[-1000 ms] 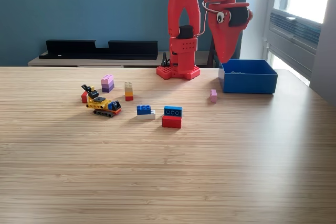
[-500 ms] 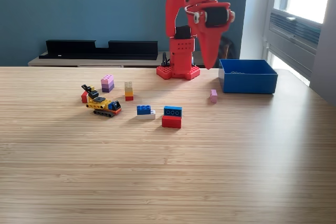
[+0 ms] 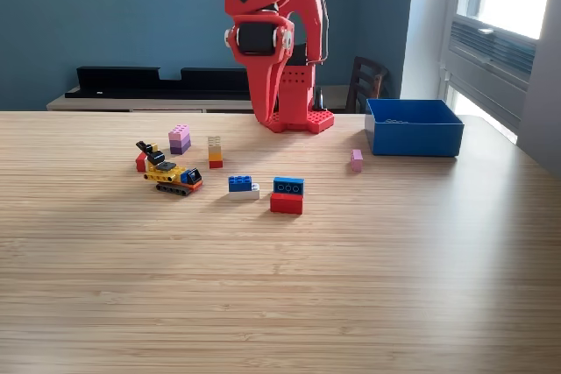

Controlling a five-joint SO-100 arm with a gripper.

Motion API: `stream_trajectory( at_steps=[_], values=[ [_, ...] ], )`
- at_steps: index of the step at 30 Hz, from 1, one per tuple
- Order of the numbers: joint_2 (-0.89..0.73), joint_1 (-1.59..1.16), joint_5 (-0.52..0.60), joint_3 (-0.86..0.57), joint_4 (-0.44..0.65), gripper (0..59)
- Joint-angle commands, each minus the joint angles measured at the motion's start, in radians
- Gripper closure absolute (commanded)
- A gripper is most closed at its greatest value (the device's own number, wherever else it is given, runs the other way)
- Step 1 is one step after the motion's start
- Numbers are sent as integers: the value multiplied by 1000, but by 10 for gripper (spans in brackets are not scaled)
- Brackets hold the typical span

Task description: Grasp a lego block and put it in the bin.

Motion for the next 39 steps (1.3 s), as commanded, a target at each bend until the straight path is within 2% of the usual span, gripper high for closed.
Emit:
stream_trajectory(
  at_steps=[1, 15, 39],
  values=[
    [83, 41, 6, -2, -21, 586],
    [83, 78, 46, 18, -21, 586],
    [83, 74, 21, 46, -57, 586]
  ],
)
